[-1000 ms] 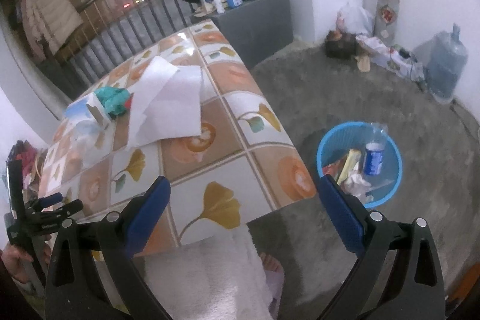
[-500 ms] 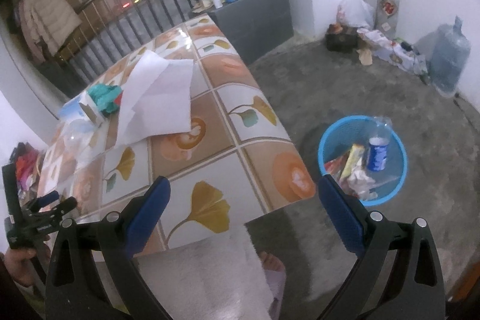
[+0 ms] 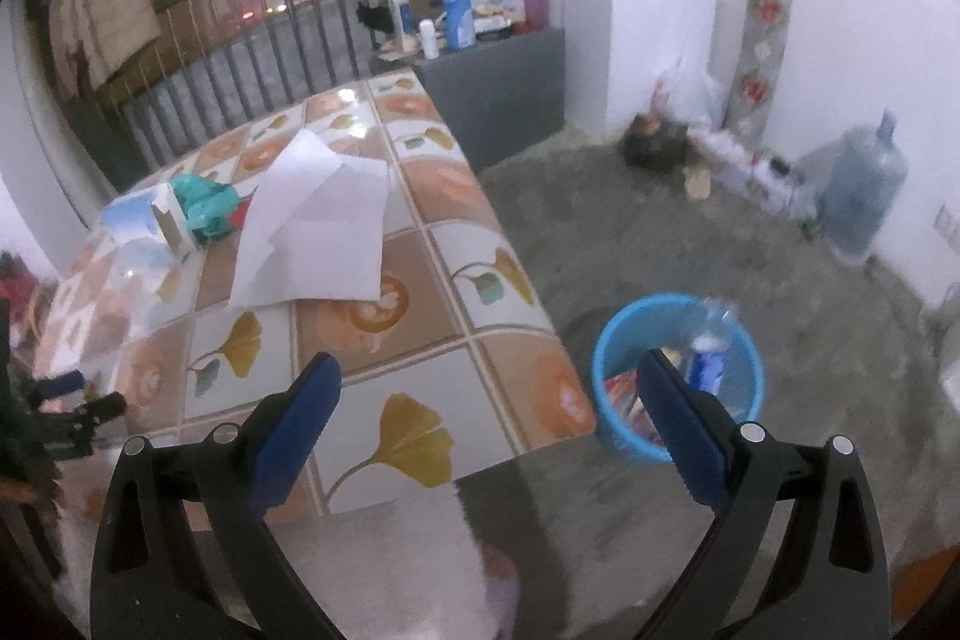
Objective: Collect trash
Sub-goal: 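Move both open tools back over the table toward the clear plastic dome, then grasp the clear plastic dome with the left tool while the right tool grasps a white tissue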
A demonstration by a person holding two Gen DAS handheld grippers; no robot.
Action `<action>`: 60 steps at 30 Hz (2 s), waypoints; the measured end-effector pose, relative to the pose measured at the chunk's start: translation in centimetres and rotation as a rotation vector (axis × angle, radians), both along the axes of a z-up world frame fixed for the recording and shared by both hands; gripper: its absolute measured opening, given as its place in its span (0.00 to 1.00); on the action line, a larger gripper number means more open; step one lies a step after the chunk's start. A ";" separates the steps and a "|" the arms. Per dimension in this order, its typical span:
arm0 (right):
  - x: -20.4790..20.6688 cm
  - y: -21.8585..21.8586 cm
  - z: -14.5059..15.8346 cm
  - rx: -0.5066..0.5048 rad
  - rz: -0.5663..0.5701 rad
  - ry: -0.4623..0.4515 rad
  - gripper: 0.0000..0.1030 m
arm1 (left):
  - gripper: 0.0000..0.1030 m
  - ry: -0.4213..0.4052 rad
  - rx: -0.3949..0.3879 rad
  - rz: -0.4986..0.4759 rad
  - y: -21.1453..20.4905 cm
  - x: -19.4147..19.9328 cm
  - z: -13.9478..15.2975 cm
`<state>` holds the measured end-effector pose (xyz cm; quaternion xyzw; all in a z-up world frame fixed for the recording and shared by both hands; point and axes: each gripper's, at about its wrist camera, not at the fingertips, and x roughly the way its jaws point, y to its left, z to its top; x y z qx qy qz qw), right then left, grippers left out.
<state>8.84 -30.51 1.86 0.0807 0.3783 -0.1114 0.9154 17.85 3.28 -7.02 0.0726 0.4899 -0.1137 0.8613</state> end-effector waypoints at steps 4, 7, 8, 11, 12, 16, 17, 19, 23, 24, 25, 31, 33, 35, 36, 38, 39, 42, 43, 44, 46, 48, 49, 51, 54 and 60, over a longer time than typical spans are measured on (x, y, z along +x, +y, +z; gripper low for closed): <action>-0.3 0.0 0.2 -0.066 0.023 -0.003 0.92 | 0.96 0.005 0.001 -0.003 0.0 -0.1 -0.1; -0.6 -0.6 0.3 -0.030 0.051 -0.008 0.92 | 0.96 -0.006 -0.006 -0.012 0.1 -0.3 -0.1; -0.7 -1.1 0.3 0.000 0.049 -0.019 0.92 | 0.96 -0.011 -0.013 -0.015 0.3 -0.4 -0.1; -1.1 -2.1 0.7 0.081 0.049 -0.065 0.92 | 0.96 -0.014 -0.096 0.005 1.3 -0.6 0.3; -1.1 -2.3 0.9 0.098 0.047 -0.073 0.92 | 0.96 -0.023 -0.137 0.013 1.7 -0.8 0.5; -0.3 -2.2 1.2 0.142 0.044 -0.061 0.92 | 0.96 -0.094 -0.196 -0.001 2.5 -1.5 1.7; 0.1 -2.1 1.2 0.169 0.055 -0.052 0.92 | 0.96 -0.120 -0.211 -0.016 2.5 -1.7 2.2; 1.0 -1.7 1.1 0.212 0.080 -0.043 0.92 | 0.94 -0.161 -0.250 -0.042 2.5 -1.9 3.1; 2.6 -0.1 0.9 0.251 0.129 -0.027 0.92 | 0.89 -0.244 -0.336 -0.101 2.2 -2.1 5.1; 3.1 0.5 0.9 0.259 0.145 -0.019 0.92 | 0.89 -0.264 -0.353 -0.120 2.1 -2.1 5.5; 3.6 1.1 0.9 0.266 0.164 -0.012 0.90 | 0.89 -0.282 -0.364 -0.137 1.9 -2.0 5.8; 6.6 4.6 1.1 0.249 0.242 0.018 0.84 | 0.80 -0.303 -0.380 -0.184 0.4 0.0 5.7; 7.7 5.6 1.1 0.242 0.262 0.023 0.82 | 0.79 -0.300 -0.394 -0.182 0.2 0.8 5.5; 8.9 6.5 0.9 0.229 0.271 0.039 0.78 | 0.78 -0.295 -0.397 -0.163 0.2 2.1 5.2; 9.4 6.8 0.7 0.225 0.274 0.045 0.77 | 0.78 -0.289 -0.404 -0.156 0.2 2.6 5.1; 10.1 7.2 0.4 0.215 0.275 0.059 0.74 | 0.78 -0.273 -0.419 -0.139 0.0 3.9 4.9; 10.6 7.4 0.1 0.208 0.272 0.071 0.73 | 0.78 -0.268 -0.423 -0.140 -0.1 4.2 4.8; 11.4 7.7 -0.5 0.202 0.268 0.099 0.68 | 0.78 -0.246 -0.384 -0.140 -1.1 5.5 4.2; 11.8 7.9 -0.7 0.199 0.268 0.108 0.66 | 0.74 -0.235 -0.365 -0.135 -1.4 5.8 3.9; 12.2 8.0 -1.0 0.194 0.269 0.117 0.63 | 0.70 -0.228 -0.350 -0.132 -1.6 6.1 3.7; 12.6 8.3 -1.4 0.182 0.272 0.135 0.61 | 0.69 -0.217 -0.318 -0.120 -2.0 6.5 3.2; 12.9 8.7 -1.7 0.168 0.278 0.153 0.58 | 0.65 -0.211 -0.297 -0.109 -2.2 6.9 2.8; 13.1 8.8 -1.7 0.162 0.281 0.157 0.55 | 0.64 -0.210 -0.291 -0.103 -2.1 7.1 2.6; 13.3 9.0 -1.7 0.148 0.287 0.166 0.50 | 0.64 -0.208 -0.300 -0.098 -2.0 7.3 2.6; 13.6 9.1 -1.9 0.136 0.291 0.185 0.39 | 0.64 -0.208 -0.297 -0.096 -2.0 7.5 2.6; 13.1 8.5 -1.5 0.172 0.284 0.188 0.03 | 0.63 -0.210 -0.312 -0.097 -1.9 7.4 2.6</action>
